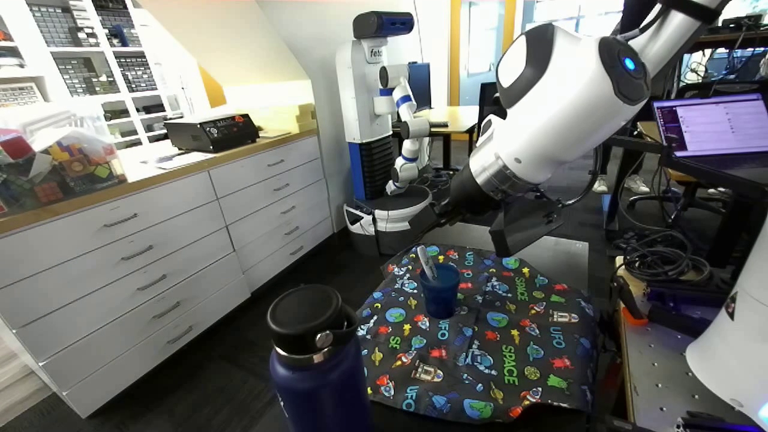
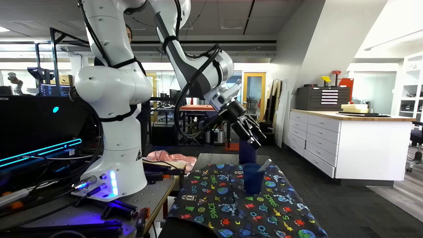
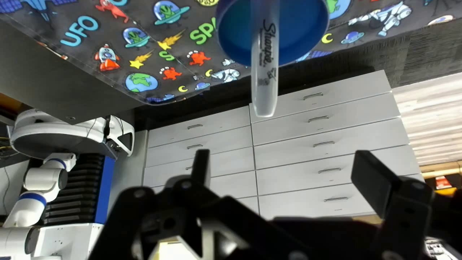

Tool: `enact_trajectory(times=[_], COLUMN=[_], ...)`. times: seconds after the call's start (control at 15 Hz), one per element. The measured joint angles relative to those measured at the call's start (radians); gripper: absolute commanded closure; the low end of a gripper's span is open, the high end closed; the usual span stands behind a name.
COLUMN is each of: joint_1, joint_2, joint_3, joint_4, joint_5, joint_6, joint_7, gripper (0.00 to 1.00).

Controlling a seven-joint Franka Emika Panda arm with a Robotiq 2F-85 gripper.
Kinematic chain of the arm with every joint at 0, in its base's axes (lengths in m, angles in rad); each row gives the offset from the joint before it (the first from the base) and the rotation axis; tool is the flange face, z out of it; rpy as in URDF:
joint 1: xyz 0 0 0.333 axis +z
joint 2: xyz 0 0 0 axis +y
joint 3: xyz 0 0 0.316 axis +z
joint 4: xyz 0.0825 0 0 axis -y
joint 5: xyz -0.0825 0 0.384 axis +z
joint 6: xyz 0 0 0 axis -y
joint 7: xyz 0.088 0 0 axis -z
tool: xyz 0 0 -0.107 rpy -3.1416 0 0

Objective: Put the pen in the cup

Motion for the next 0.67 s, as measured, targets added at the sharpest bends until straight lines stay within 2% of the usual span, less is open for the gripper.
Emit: enact_trajectory(times=[0.27,0.67], joint_1=[-0.042,-0.049], joint_2=[0.001,0.003], joint_3=[-0.005,-0.005], joint_4=[0.000,0.000], joint_5=[0.127,0.138], joint_6=[0.058,0.062], joint_7=[-0.159,-0.175], gripper=[0.00,0.00])
